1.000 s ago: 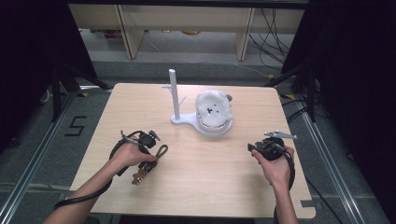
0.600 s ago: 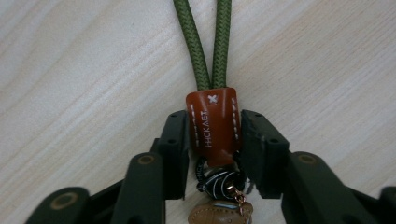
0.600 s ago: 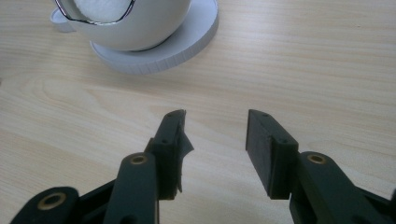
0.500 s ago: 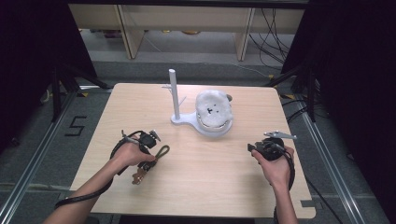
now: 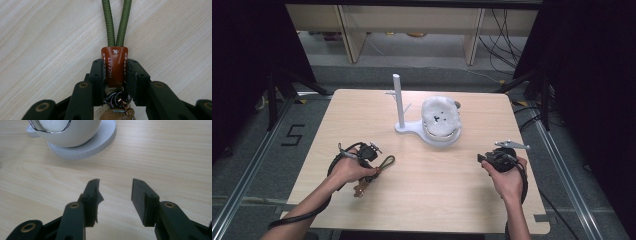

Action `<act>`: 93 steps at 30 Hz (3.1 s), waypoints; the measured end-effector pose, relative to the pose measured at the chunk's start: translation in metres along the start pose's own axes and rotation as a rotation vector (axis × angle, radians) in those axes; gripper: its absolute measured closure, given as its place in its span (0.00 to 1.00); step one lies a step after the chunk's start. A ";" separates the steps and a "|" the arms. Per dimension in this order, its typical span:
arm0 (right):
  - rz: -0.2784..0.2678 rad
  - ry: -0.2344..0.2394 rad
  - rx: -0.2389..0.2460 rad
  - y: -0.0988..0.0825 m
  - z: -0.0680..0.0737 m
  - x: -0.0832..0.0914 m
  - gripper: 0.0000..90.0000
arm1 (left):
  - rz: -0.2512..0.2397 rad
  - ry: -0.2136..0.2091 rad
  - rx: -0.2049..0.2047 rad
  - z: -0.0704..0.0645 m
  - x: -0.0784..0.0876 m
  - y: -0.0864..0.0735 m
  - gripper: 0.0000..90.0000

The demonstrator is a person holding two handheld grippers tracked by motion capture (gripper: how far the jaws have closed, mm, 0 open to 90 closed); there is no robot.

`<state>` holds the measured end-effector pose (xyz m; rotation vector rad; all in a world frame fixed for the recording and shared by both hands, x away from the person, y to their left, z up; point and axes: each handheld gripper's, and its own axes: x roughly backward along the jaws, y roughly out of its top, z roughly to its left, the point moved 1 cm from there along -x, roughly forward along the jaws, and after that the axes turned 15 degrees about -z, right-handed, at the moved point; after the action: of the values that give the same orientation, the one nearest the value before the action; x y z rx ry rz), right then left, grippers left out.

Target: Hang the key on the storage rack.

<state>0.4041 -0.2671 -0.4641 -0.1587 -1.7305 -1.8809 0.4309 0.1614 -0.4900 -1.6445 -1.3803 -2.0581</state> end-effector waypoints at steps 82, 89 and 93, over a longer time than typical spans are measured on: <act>-0.028 -0.005 0.003 -0.003 0.000 -0.002 0.65 | -0.740 0.135 0.152 0.031 0.058 -0.009 0.76; -0.033 -0.017 0.004 -0.004 0.000 -0.003 0.65 | -0.773 0.142 0.155 0.033 0.059 -0.005 0.76; -0.032 -0.020 0.004 -0.004 0.000 -0.003 0.65 | -0.780 0.141 0.155 0.033 0.059 -0.003 0.76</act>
<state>0.4043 -0.2659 -0.4688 -0.1494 -1.7605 -1.9049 0.4293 0.2106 -0.4429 -0.9404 -2.3045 -2.2647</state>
